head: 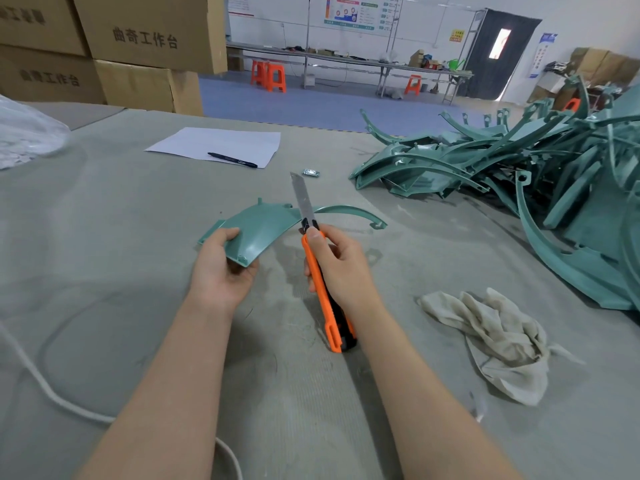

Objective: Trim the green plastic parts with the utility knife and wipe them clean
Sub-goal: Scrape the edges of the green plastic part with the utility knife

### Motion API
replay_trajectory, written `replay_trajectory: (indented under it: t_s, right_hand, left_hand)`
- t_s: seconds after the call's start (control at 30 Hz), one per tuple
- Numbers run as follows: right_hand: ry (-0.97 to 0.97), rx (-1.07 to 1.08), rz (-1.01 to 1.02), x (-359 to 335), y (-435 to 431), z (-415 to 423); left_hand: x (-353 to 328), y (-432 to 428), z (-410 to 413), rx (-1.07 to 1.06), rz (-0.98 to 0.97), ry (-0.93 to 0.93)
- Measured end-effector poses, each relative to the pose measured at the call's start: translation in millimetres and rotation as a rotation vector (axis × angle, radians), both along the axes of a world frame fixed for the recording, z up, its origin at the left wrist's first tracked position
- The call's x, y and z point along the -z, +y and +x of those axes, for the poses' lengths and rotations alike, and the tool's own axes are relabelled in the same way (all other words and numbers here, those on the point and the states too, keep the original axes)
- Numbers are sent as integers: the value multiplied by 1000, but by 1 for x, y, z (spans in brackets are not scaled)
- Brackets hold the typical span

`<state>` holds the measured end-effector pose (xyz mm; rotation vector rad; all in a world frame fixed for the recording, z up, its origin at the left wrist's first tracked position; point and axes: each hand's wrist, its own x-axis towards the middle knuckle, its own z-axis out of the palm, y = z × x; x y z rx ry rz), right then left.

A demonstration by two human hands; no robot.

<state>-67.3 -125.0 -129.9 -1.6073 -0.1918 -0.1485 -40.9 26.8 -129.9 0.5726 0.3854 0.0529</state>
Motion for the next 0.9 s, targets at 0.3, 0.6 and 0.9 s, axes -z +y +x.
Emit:
replay_trajectory:
  t_s: [0.3,0.6,0.9]
  right_hand:
    - [-17,-186,-157,1,12,-5]
    - [-42,196,-2,-8,-18,10]
    - [122,439,145,1,-54,18]
  left_hand:
    - [1,-2,2,-6,-54,-10]
    - [-2,3,-1,18,-140,6]
    - [-2,4,-4,46,-103,-3]
